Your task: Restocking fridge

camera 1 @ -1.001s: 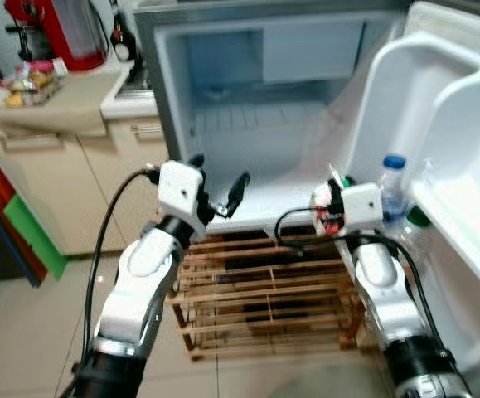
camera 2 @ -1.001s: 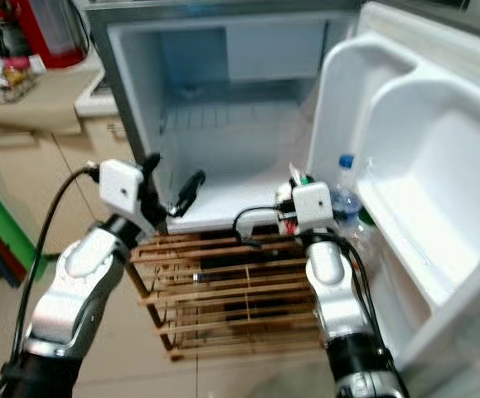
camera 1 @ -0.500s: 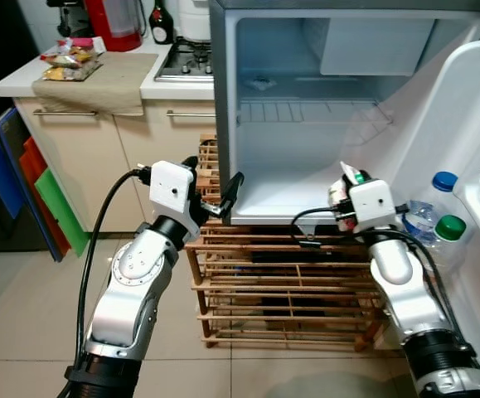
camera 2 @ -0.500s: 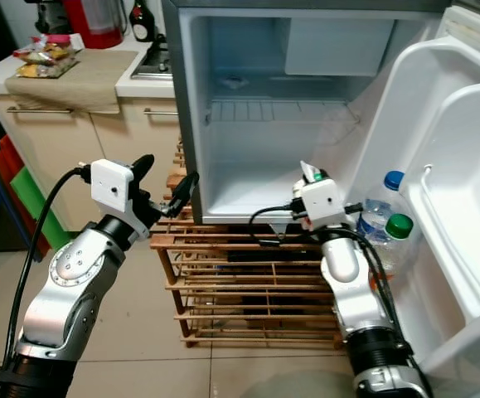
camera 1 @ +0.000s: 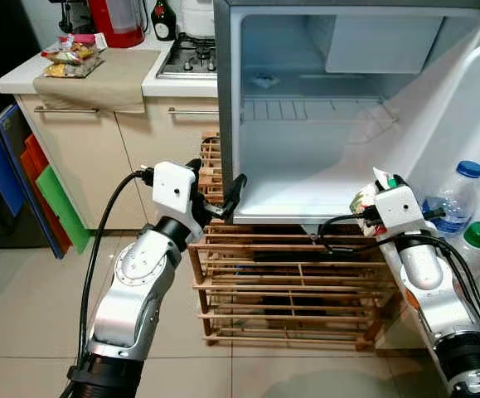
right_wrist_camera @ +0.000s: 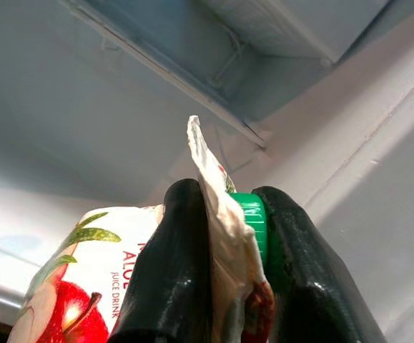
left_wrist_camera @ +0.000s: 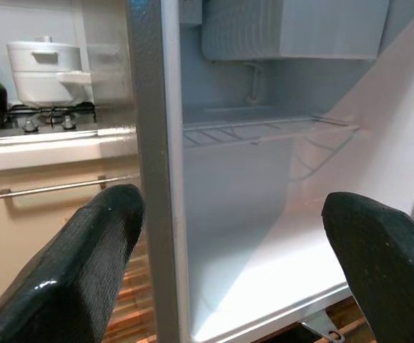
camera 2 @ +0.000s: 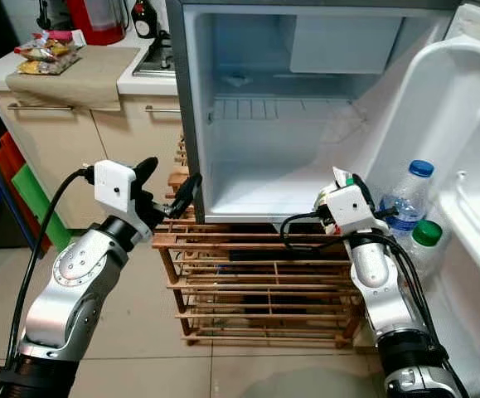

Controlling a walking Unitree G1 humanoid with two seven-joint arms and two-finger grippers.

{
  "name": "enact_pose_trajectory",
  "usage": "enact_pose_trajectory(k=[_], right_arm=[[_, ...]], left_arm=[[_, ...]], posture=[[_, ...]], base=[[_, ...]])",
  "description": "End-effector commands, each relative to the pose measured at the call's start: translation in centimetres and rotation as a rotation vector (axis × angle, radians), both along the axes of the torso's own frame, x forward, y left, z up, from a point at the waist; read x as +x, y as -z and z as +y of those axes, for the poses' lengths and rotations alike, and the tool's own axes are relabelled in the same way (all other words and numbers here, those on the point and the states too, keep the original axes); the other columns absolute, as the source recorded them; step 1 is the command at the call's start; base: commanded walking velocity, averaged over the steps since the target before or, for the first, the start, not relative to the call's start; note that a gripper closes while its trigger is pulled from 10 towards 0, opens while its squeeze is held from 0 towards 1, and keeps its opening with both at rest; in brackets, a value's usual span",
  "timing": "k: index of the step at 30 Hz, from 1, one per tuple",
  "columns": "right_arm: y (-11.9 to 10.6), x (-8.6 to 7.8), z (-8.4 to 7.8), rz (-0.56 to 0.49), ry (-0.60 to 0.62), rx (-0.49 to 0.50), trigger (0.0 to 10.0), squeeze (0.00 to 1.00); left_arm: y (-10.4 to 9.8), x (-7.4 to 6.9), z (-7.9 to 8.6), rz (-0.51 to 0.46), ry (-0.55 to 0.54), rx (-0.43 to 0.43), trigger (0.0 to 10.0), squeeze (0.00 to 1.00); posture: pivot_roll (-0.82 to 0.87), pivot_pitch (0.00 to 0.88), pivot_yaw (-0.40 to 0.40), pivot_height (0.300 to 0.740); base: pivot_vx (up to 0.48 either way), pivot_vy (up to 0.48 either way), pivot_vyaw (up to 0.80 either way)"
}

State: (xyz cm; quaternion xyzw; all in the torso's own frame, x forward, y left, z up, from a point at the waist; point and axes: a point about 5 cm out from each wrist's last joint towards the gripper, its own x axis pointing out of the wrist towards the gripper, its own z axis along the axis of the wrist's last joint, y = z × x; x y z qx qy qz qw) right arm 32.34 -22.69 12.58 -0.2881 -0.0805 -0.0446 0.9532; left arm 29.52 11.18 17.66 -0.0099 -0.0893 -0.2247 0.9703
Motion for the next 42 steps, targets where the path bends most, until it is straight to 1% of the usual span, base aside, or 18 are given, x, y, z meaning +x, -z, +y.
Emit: enact_pose_trajectory(k=[1,2,3,6,10,14,16,21,25,26,28,29,30,32,34,36,40,42], right_arm=[[-2.3,0.5,2.3,-0.09,-0.111,0.124,0.0,0.0],[-2.3,0.5,2.3,-0.09,-0.111,0.124,0.0,0.0],[-2.9,0.4,4.1,-0.112,-0.201,0.174,0.0,0.0],[-2.7,0.4,5.8,-0.078,-0.273,0.26,0.0,0.0],[-1.9,0.1,6.8,-0.011,-0.317,0.333,0.0,0.0],[-0.6,0.0,7.3,0.05,-0.343,0.341,0.0,0.0],[0.0,0.0,7.2,0.065,-0.347,0.273,0.0,0.0],[0.4,-0.2,5.8,0.079,-0.342,0.099,0.0,0.0],[2.2,-1.5,2.8,0.17,-0.314,0.049,0.0,0.0],[2.2,-1.5,2.8,0.17,-0.314,0.049,0.0,0.0],[3.3,-2.4,1.1,0.223,-0.281,0.022,0.0,0.0],[3.3,-2.4,1.1,0.223,-0.281,0.022,0.0,0.0],[3.9,-2.8,0.0,0.25,-0.251,-0.003,0.0,0.0],[4.1,-3.0,-0.3,0.256,-0.243,-0.014,0.0,0.0],[4.6,-3.5,-2.0,0.283,-0.205,-0.129,0.0,0.0],[4.5,-3.7,-3.1,0.284,-0.178,-0.18,0.0,0.0],[3.9,-3.4,-4.0,0.255,-0.133,-0.173,0.0,0.0],[3.0,-2.9,-3.2,0.207,-0.147,-0.111,0.0,0.0]], left_arm=[[-0.3,0.1,0.1,-0.001,0.009,0.001,10.0,0.0],[-0.3,0.1,0.1,-0.001,0.009,0.001,10.0,0.0],[-0.3,0.1,0.1,-0.002,0.01,0.002,10.0,0.0],[-0.3,0.1,0.0,-0.002,0.009,0.004,10.0,0.0],[-0.3,0.1,0.1,0.0,0.007,0.004,10.0,0.0],[-0.2,0.1,0.1,0.007,0.005,0.0,10.0,0.0],[-0.2,0.2,0.1,0.008,0.002,-0.002,10.0,0.0],[-0.3,0.3,0.2,0.007,-0.01,-0.008,10.0,0.0],[-0.2,0.0,0.4,0.012,-0.012,-0.004,10.0,0.0],[-0.2,0.0,0.4,0.012,-0.012,-0.004,10.0,0.0],[-0.1,0.0,0.5,0.015,-0.013,-0.002,10.0,0.0],[-0.1,0.0,0.5,0.015,-0.013,-0.002,10.0,0.0],[0.0,0.0,0.5,0.017,-0.013,-0.002,10.0,0.0],[0.0,0.0,0.5,0.017,-0.012,-0.002,10.0,0.0],[0.0,0.0,0.4,0.019,-0.007,-0.003,10.0,0.0],[0.0,0.1,0.3,0.02,-0.003,-0.004,10.0,0.0],[0.0,0.2,0.3,0.022,0.003,-0.001,10.0,0.0],[0.0,0.2,0.3,0.022,0.005,0.001,10.0,0.0]], posture=[[-0.13,0.0,0.047,0.74],[-0.13,0.0,0.047,0.74],[-0.13,0.0,0.047,0.74],[-0.12,0.0,0.044,0.74],[-0.12,0.0,0.042,0.74],[-0.12,0.0,0.045,0.74],[-0.12,0.0,0.041,0.74],[-0.11,0.0,0.036,0.74],[-0.11,0.0,0.035,0.74],[-0.11,0.0,0.035,0.74],[-0.12,0.0,0.038,0.74],[-0.12,0.0,0.038,0.74],[-0.12,0.0,0.038,0.74],[-0.12,0.0,0.043,0.74],[-0.13,0.0,0.05,0.74],[-0.14,0.0,0.055,0.74],[-0.14,0.0,0.059,0.74],[-0.14,0.0,0.06,0.74]], base=[[0.0,0.0,0.0],[0.0,0.0,0.0],[0.0,0.0,0.0],[0.0,0.0,0.0],[0.0,0.0,0.0],[0.0,0.0,0.0],[0.0,0.0,0.0],[0.0,0.0,0.0],[0.0,0.0,0.0],[0.0,0.0,0.0],[0.0,0.0,0.0],[0.0,0.0,0.0],[0.0,0.0,0.0],[0.0,0.0,0.0],[0.0,0.0,0.0],[0.0,0.0,0.0],[0.0,0.0,0.0],[0.0,0.0,0.0]])
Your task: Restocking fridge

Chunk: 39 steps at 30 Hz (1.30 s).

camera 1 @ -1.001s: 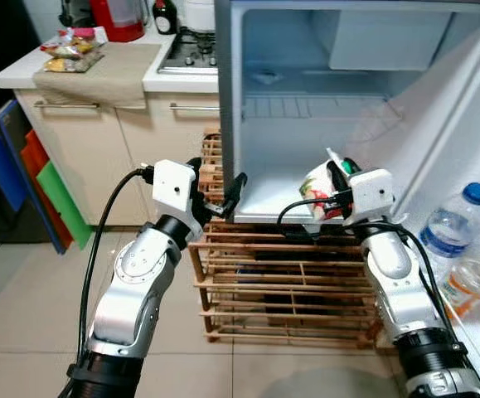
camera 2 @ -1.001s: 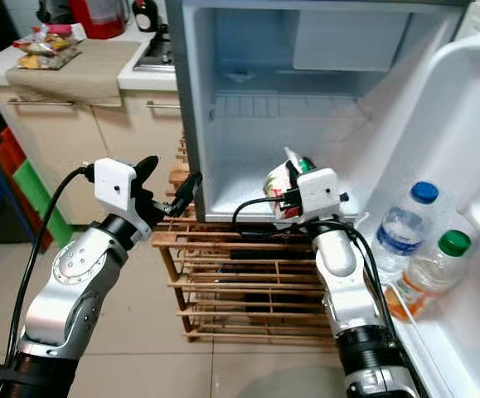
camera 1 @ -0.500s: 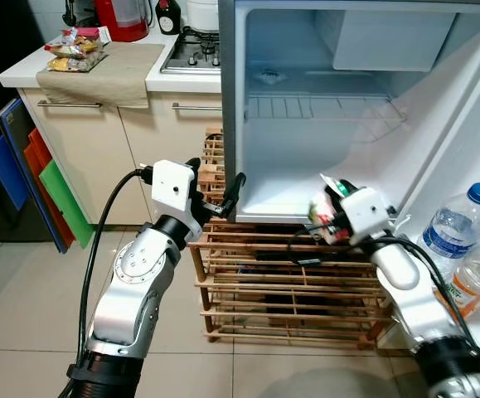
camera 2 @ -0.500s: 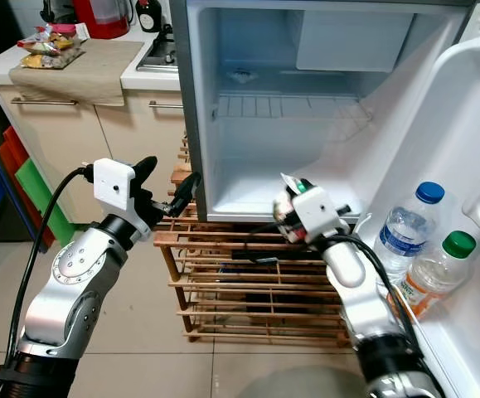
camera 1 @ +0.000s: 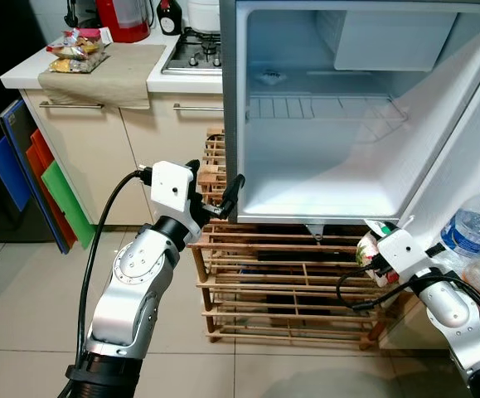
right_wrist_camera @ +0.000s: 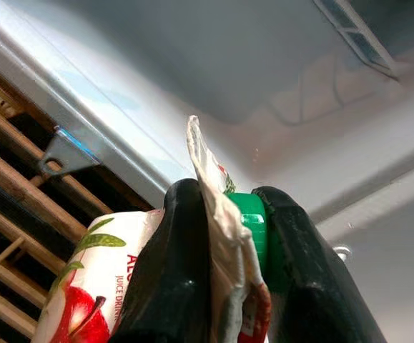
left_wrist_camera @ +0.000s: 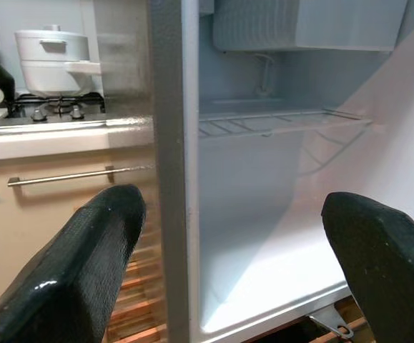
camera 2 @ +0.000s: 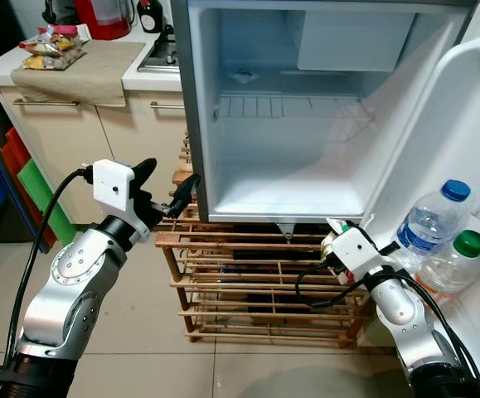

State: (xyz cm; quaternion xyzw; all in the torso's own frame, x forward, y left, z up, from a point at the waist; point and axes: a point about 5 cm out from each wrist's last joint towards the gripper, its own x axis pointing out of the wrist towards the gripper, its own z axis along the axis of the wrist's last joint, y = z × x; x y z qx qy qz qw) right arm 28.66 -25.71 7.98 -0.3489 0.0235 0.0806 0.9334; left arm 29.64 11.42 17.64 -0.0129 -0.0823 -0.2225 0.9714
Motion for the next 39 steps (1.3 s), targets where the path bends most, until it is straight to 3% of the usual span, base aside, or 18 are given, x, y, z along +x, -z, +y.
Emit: enact_pose_trajectory(k=[1,2,3,8,11,15,18,20,21,23,26,30,39], right_arm=[[-1.6,0.8,-0.2,-0.066,0.02,0.031,0.0,0.0],[-1.9,1.1,0.3,-0.084,0.01,0.062,0.0,0.0],[-2.3,1.5,1.5,-0.097,-0.009,0.153,0.0,0.0],[-2.9,3.2,6.8,-0.031,-0.045,0.669,0.0,0.0],[-2.7,3.8,7.5,0.0,-0.04,0.729,0.0,0.0],[-3.0,4.8,8.8,0.005,-0.055,0.749,0.0,0.0],[-3.5,5.3,9.6,-0.007,-0.064,0.712,0.0,0.0],[-3.6,5.5,9.8,-0.018,-0.066,0.68,0.0,0.0],[-3.9,5.8,10.1,-0.032,-0.064,0.649,0.0,0.0],[-4.2,6.4,10.6,-0.052,-0.052,0.636,0.0,0.0],[-4.7,6.9,11.0,-0.081,-0.048,0.612,0.0,0.0],[-6.2,7.6,11.4,-0.19,-0.034,0.537,0.0,0.0],[-6.9,8.3,13.0,-0.257,-0.016,0.509,0.0,0.0]], left_arm=[[0.0,0.1,0.0,0.007,0.009,0.004,10.0,0.0],[0.0,0.2,0.0,0.007,0.009,0.004,10.0,0.0],[0.0,0.2,0.0,0.007,0.01,0.004,10.0,0.0],[0.2,0.2,0.0,0.013,0.005,0.007,10.0,0.0],[0.4,0.2,0.0,0.019,-0.001,0.014,10.0,0.0],[0.6,0.1,0.1,0.022,-0.007,0.012,10.0,0.0],[0.9,-0.6,-0.2,0.023,0.016,0.028,10.0,0.0],[1.3,-1.2,-0.3,0.019,0.054,0.074,10.0,0.0],[2.8,-2.1,-0.2,0.06,0.141,0.161,10.0,0.0],[5.2,-2.8,0.9,0.145,0.189,0.24,10.0,0.0],[6.2,-2.8,1.4,0.166,0.157,0.229,10.0,0.0],[6.4,-2.3,1.1,0.081,0.063,0.205,10.0,0.0],[6.8,-2.0,0.1,0.053,0.142,0.195,10.0,0.0]], posture=[[-0.14,0.0,0.06,0.74],[-0.14,0.0,0.06,0.74],[-0.14,0.0,0.059,0.74],[-0.13,0.0,0.055,0.74],[-0.12,0.0,0.057,0.74],[-0.11,0.0,0.053,0.74],[-0.1,0.0,0.051,0.74],[-0.1,0.0,0.05,0.74],[-0.09,0.0,0.046,0.74],[-0.08,0.0,0.045,0.74],[-0.07,0.0,0.04,0.74],[-0.06,0.0,0.032,0.74],[-0.06,0.0,0.028,0.74]], base=[[0.0,0.0,0.0],[0.0,0.0,0.0],[0.0,0.0,0.0],[0.0,0.0,0.0],[0.0,0.0,0.0],[0.0,0.0,0.0],[0.0,0.0,0.0],[0.0,0.0,0.0],[0.0,0.0,0.0],[0.0,0.0,0.0],[0.0,0.0,0.0],[0.0,0.0,0.0],[0.249,0.0,0.0]])
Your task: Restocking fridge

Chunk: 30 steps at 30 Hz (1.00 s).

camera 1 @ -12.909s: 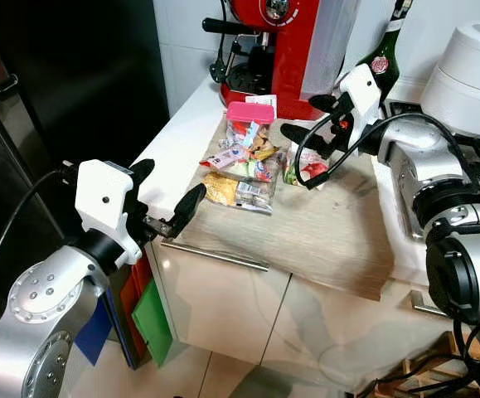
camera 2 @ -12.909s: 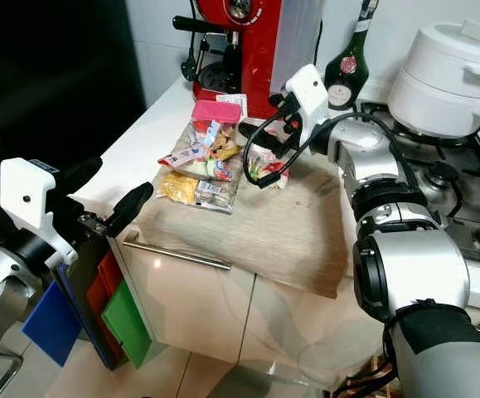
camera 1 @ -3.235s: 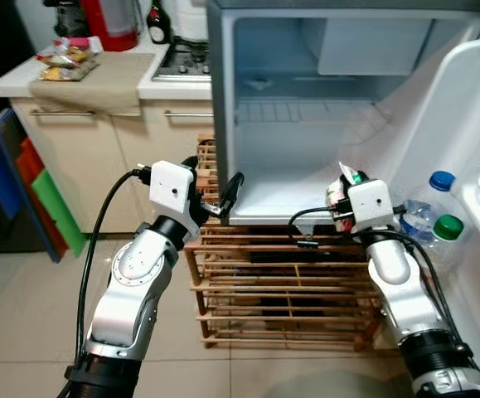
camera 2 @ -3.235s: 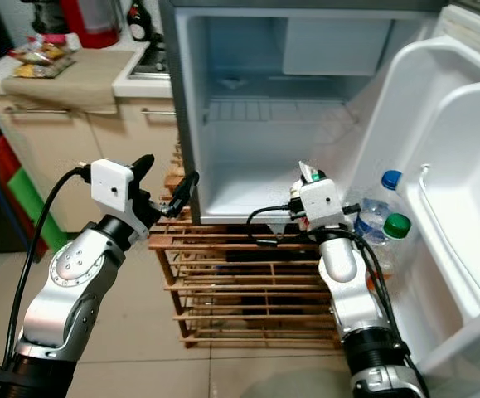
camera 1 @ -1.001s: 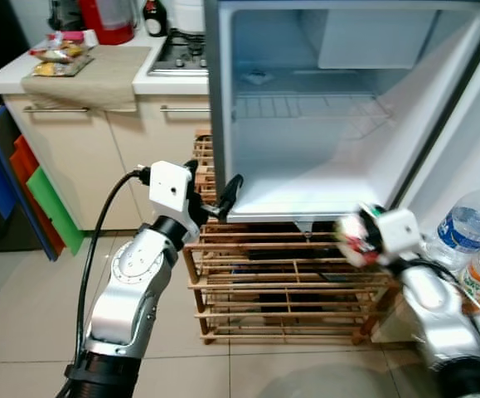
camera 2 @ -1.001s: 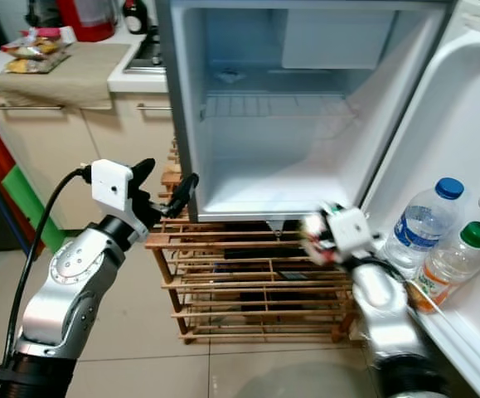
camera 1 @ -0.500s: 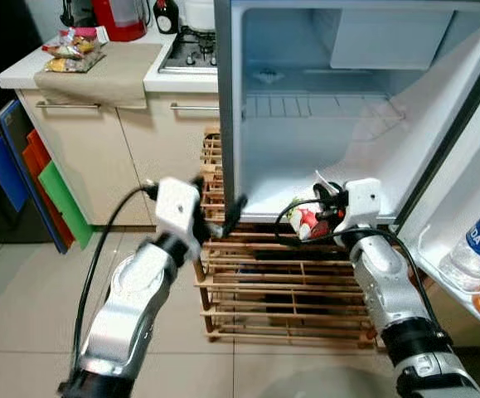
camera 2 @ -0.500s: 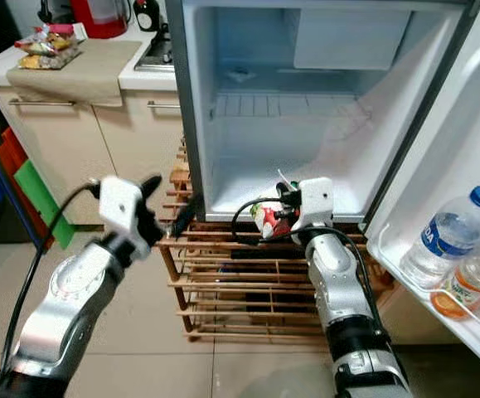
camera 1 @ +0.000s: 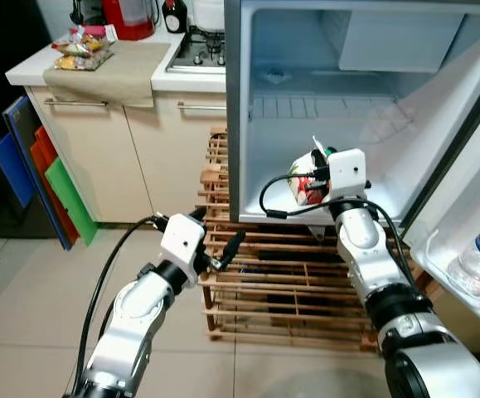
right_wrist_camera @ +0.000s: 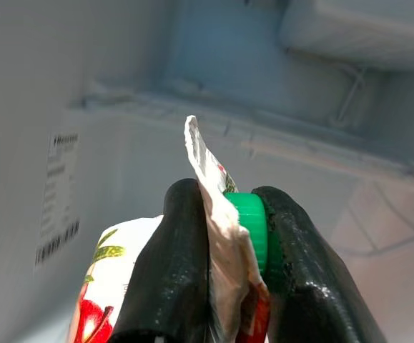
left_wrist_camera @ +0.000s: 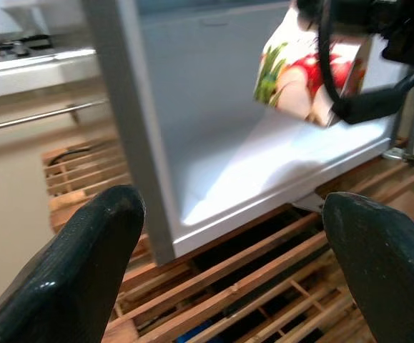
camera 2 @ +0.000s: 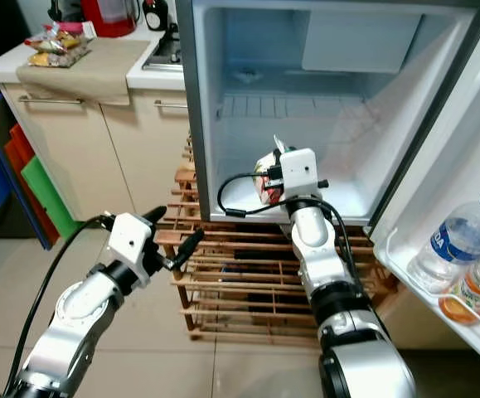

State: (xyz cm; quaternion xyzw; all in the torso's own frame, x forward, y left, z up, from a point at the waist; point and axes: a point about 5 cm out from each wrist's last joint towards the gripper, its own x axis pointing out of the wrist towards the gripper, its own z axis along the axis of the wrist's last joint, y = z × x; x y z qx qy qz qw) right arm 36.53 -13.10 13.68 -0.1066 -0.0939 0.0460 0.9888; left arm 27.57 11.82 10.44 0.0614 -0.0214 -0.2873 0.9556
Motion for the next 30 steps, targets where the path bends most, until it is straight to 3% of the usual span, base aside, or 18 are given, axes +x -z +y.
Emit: enact_pose_trajectory(k=[1,9,14,16,17,20,24,30], right_arm=[[-1.2,0.4,0.6,-0.054,-0.008,-0.011,0.0,0.0],[-0.9,0.6,0.7,-0.05,-0.003,-0.018,0.0,0.0],[-0.7,0.6,1.0,-0.041,-0.008,-0.024,0.0,0.0],[-0.6,0.6,1.2,-0.036,-0.018,-0.026,0.0,0.0],[-0.5,0.6,1.4,-0.031,-0.03,-0.025,0.0,0.0],[-0.4,0.6,1.6,-0.018,-0.045,-0.023,0.0,0.0],[0.4,0.5,2.4,0.034,-0.078,-0.002,0.0,0.0],[1.2,0.5,4.1,0.114,-0.127,0.03,0.0,0.0]], left_arm=[[-0.4,0.1,-0.4,-0.032,0.028,0.012,10.0,0.0],[-1.0,-0.1,-0.2,-0.092,0.037,0.026,10.0,0.0],[-2.4,-0.5,-0.2,-0.164,0.063,0.051,10.0,0.0],[-4.0,-0.7,-0.3,-0.212,0.075,0.045,10.0,0.0],[-5.7,-0.9,-0.4,-0.252,0.081,0.014,10.0,0.0],[-7.1,-1.2,-0.5,-0.279,0.096,-0.014,10.0,0.0],[-9.2,-1.9,-0.4,-0.276,0.121,-0.1,10.0,0.0],[-9.8,-2.5,-0.7,-0.222,0.164,-0.136,10.0,0.0]], posture=[[-0.05,0.0,0.028,0.74],[-0.05,0.0,0.022,0.74],[-0.04,0.0,0.017,0.74],[-0.04,0.0,0.014,0.74],[-0.03,0.0,0.011,0.74],[-0.02,0.0,0.007,0.74],[-0.01,0.0,0.002,0.74],[0.02,0.0,-0.005,0.74]], base=[[0.472,0.0,0.0],[0.479,0.0,0.0],[0.48,0.0,0.0],[0.48,0.0,0.0],[0.0,0.0,0.0],[0.0,0.0,0.0],[0.0,0.0,0.0],[0.0,0.0,0.0]])
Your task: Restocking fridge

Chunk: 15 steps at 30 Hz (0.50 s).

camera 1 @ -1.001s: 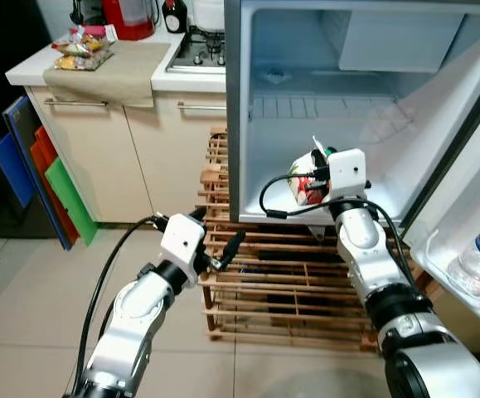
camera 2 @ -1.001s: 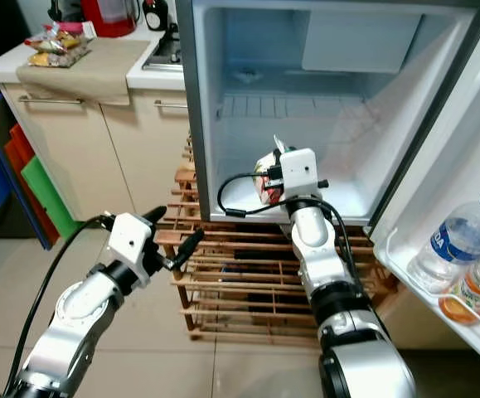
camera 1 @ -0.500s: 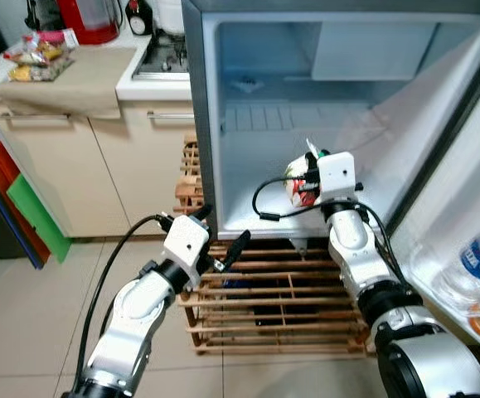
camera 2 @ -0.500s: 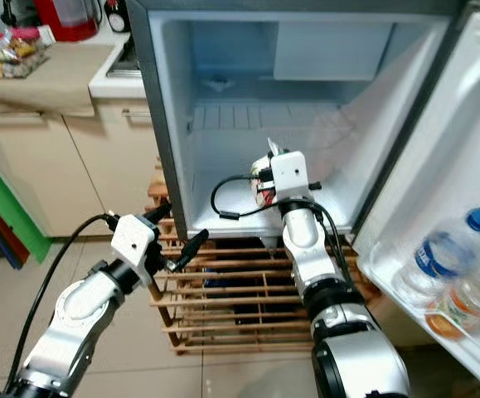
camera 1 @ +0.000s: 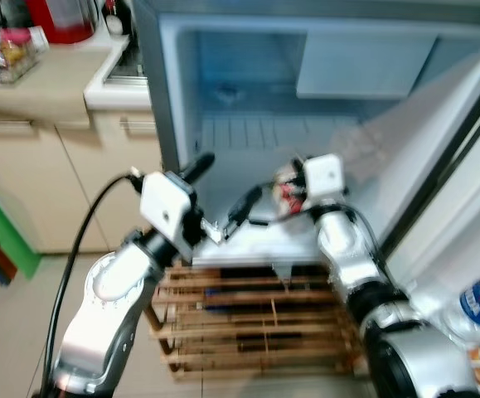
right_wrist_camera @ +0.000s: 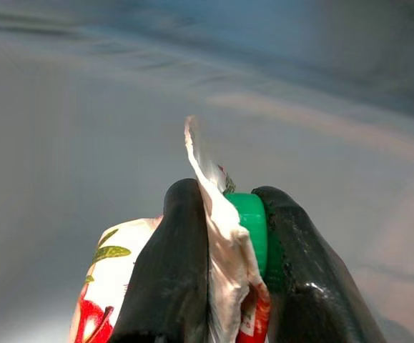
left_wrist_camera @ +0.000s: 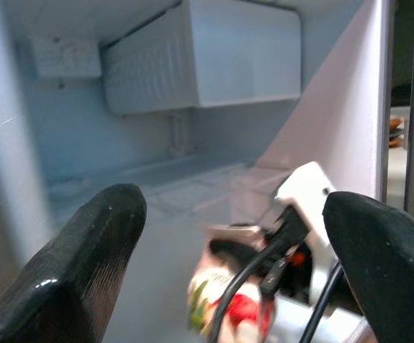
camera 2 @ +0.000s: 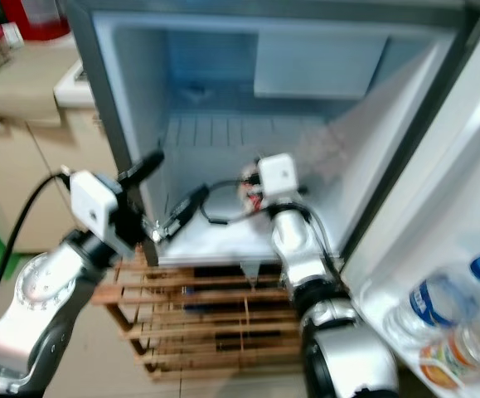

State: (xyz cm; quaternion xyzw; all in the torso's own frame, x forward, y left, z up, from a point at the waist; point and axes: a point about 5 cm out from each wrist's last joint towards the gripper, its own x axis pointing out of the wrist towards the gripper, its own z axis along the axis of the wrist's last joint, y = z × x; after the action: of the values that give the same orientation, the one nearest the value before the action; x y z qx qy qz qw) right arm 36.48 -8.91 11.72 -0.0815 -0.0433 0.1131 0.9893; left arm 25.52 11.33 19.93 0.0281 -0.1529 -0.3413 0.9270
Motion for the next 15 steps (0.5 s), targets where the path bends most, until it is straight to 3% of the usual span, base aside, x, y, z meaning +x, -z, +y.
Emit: enact_pose_trajectory(k=[1,10,15], right_arm=[[-0.7,0.5,0.4,0.004,-0.012,-0.008,0.0,0.0],[-0.9,0.3,3.1,-0.01,-0.03,-0.058,0.0,0.0],[-1.7,0.9,4.0,0.0,0.064,-0.063,0.0,0.0]], left_arm=[[-0.1,-0.5,-0.2,0.016,0.025,0.015,10.0,0.0],[0.6,-2.2,0.5,0.097,0.035,0.079,10.0,0.0],[1.9,-3.9,2.1,0.177,-0.035,0.113,10.0,0.0]], posture=[[0.02,0.0,-0.006,0.74],[0.12,0.0,-0.019,0.74],[0.18,0.0,-0.002,0.74]], base=[[0.0,0.0,0.0],[0.0,0.0,0.0],[0.0,0.0,0.0]])
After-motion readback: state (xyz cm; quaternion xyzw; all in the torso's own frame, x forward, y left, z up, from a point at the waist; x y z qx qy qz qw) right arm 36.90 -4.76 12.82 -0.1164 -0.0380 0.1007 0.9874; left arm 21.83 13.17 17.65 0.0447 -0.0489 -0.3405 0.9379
